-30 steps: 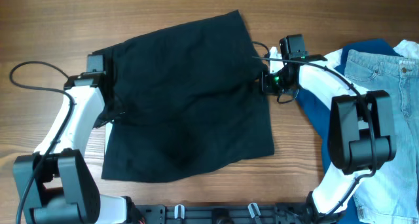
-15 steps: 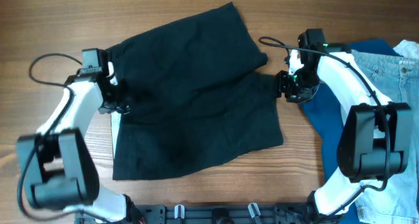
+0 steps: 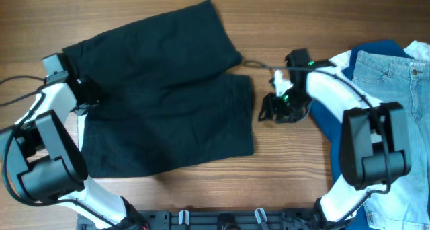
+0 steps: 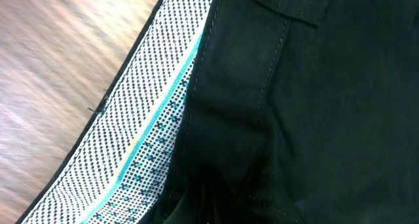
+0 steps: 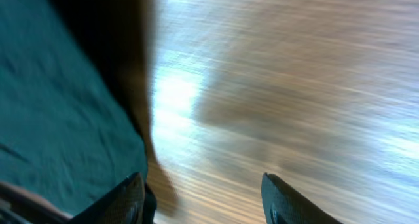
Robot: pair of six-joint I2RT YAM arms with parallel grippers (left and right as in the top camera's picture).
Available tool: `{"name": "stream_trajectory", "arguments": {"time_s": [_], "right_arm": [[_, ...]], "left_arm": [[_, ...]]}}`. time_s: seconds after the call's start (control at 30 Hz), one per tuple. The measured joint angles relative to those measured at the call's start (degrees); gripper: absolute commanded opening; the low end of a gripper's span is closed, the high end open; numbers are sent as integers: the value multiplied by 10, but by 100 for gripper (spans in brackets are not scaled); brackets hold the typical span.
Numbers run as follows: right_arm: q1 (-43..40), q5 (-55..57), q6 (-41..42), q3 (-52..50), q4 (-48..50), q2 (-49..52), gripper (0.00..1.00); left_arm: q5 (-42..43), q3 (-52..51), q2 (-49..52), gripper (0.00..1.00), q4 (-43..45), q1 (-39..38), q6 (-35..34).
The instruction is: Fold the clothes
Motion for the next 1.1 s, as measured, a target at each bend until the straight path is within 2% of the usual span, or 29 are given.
{"name": "stream_trajectory", "arguments": {"time_s": [0.1,0.17,0.27,0.4,0.43,0.47,0.5,0.57,0.7,0.8,0.87,0.97,1.03,1.07,1.1], "right_arm": [[51,-68,-27,-44,56,-10,57],[95,-111,-45,-59,85,-11,25],[129,-90,-26,-70,80,-11,4],[119,-7,39,-62,48,-12,4],[108,37,67,-52,13,-13,9],[98,73,88,-46,-16,-14,27],[83,108,109,-43,-39,-14,50],[52,163,133,-43,-55,-19,60],[18,181,128,-44,-48,-33,61],[-2,116,82,-44,-46,-63,63],[-4,79,67,-44,-64,-76,63],[-1,35,69,-78,-71,-80,57],[1,24,83,-126,-65,-81,52],[1,16,87,-151,-54,-81,47],[1,-6,90,-169,-47,-83,37]], "left_arm": [[2,1,0,11,-1,5,2],[1,1,-1,13,-2,2,13],[-6,-3,-10,21,-10,0,22],[-16,-16,-51,32,-49,0,32],[-17,-19,-76,36,-64,0,36],[-19,-19,-99,39,-75,0,39],[-20,-19,-118,40,-88,0,42],[-20,-19,-152,41,-125,0,43],[-20,-19,-170,29,-214,-1,46],[-20,-20,-172,27,-283,-1,48],[-20,-21,-190,32,-319,-1,48],[-20,-21,-266,46,-356,-1,46],[-20,-21,-312,47,-392,-1,49],[-20,-21,-332,47,-410,-1,48],[-20,-21,-341,48,-421,-1,48]]}}
